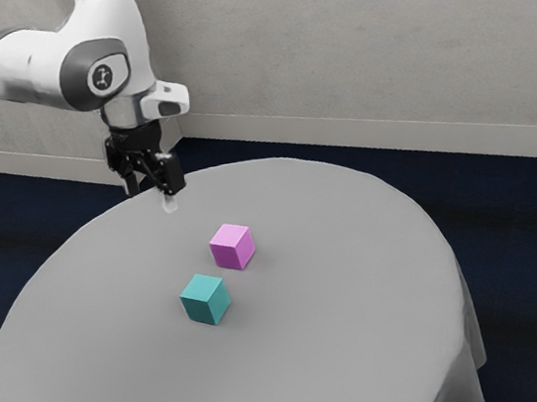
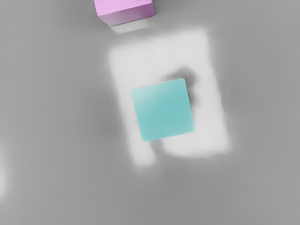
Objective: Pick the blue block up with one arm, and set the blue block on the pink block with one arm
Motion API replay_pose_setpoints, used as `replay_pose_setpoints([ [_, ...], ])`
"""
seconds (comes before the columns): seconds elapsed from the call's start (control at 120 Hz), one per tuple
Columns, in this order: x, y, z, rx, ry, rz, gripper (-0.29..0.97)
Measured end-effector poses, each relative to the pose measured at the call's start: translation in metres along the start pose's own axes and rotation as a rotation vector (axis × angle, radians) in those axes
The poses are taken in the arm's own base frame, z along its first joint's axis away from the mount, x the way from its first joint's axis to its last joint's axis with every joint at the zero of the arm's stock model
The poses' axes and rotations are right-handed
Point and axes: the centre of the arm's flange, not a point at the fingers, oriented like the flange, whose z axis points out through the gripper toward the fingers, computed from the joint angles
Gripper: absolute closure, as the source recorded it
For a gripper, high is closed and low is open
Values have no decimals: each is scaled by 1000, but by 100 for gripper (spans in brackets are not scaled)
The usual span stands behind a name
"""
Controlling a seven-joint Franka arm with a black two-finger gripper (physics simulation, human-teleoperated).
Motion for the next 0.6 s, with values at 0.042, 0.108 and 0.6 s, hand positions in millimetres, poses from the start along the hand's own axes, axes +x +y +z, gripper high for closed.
replay_pose_setpoints([
  [0.042,6,-3,15,-17,0,-9,0],
  [0.108,14,-7,39,-40,0,-21,0],
  [0.6,25,8,162,-71,52,0,0],
])
